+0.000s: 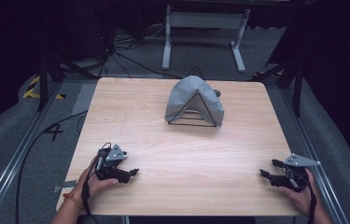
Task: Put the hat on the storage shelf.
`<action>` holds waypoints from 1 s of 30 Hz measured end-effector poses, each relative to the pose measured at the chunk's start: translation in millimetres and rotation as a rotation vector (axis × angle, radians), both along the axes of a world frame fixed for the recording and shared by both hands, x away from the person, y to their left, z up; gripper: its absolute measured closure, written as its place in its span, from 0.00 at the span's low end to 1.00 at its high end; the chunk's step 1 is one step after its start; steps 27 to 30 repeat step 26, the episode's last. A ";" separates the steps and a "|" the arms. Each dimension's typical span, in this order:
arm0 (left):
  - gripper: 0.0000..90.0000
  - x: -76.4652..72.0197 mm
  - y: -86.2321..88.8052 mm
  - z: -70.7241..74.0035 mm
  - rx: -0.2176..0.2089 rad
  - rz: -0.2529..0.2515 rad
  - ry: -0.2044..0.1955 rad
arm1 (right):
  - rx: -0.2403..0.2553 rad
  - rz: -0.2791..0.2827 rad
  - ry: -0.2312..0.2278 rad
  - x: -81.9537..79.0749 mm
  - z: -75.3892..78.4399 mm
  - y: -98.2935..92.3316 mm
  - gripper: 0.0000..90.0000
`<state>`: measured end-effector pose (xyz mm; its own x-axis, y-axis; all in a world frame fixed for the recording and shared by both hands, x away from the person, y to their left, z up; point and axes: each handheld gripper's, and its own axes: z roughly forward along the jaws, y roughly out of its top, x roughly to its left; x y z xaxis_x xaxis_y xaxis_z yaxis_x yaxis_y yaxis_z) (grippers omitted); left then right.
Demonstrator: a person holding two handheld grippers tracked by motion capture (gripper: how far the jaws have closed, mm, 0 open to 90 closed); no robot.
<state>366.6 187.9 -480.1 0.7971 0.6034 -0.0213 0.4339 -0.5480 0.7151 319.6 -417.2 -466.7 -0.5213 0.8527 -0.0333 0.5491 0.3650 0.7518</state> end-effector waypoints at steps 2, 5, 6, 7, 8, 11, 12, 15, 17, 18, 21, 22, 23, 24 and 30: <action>0.19 0.1 0.1 0.0 0.000 -0.001 0.000 | 0.002 0.002 0.000 0.2 -0.1 -0.1 0.31; 0.18 0.6 0.4 0.3 0.006 -0.009 -0.005 | 0.005 0.004 0.000 0.6 -0.3 -0.1 0.30; 0.18 0.5 0.2 0.1 0.003 -0.007 -0.002 | 0.005 0.005 0.002 0.7 -0.2 -0.1 0.30; 0.18 0.6 0.0 -0.4 -0.002 -0.005 -0.004 | 0.006 0.004 0.005 0.7 -0.1 0.0 0.30; 0.18 0.7 0.0 -0.4 -0.002 -0.006 -0.004 | 0.006 0.005 0.004 0.8 -0.1 0.0 0.30; 0.17 1.0 0.0 -0.4 -0.002 -0.010 -0.001 | 0.004 0.006 0.006 0.9 0.1 -0.2 0.30; 0.17 1.2 0.1 -0.4 -0.001 -0.011 -0.003 | 0.004 0.007 0.006 0.9 0.1 -0.2 0.30; 0.17 1.4 0.2 -0.3 0.001 -0.013 -0.003 | 0.004 0.008 0.006 1.1 0.2 -0.4 0.30; 0.17 1.7 0.2 -0.3 0.002 -0.014 -0.003 | 0.004 0.009 0.006 1.2 0.1 -0.4 0.30; 0.17 1.8 0.1 -0.2 0.002 -0.015 -0.002 | 0.004 0.010 0.006 1.3 0.1 -0.5 0.30; 0.17 2.1 0.2 -0.1 0.005 -0.017 -0.005 | 0.006 0.009 0.003 1.6 -0.1 -0.6 0.30; 0.17 1.9 0.0 -0.2 0.005 -0.016 -0.005 | 0.009 0.008 0.003 1.7 -0.1 -0.5 0.30; 0.16 1.8 -0.1 -0.4 0.005 -0.013 -0.009 | 0.006 0.011 0.005 1.8 0.1 -0.9 0.30; 0.16 1.8 -0.1 -0.4 0.005 -0.013 -0.009 | 0.006 0.011 0.004 1.9 0.0 -0.9 0.30; 0.16 1.3 -0.2 -0.2 0.007 -0.009 -0.008 | 0.006 0.011 0.005 2.0 0.0 -1.0 0.30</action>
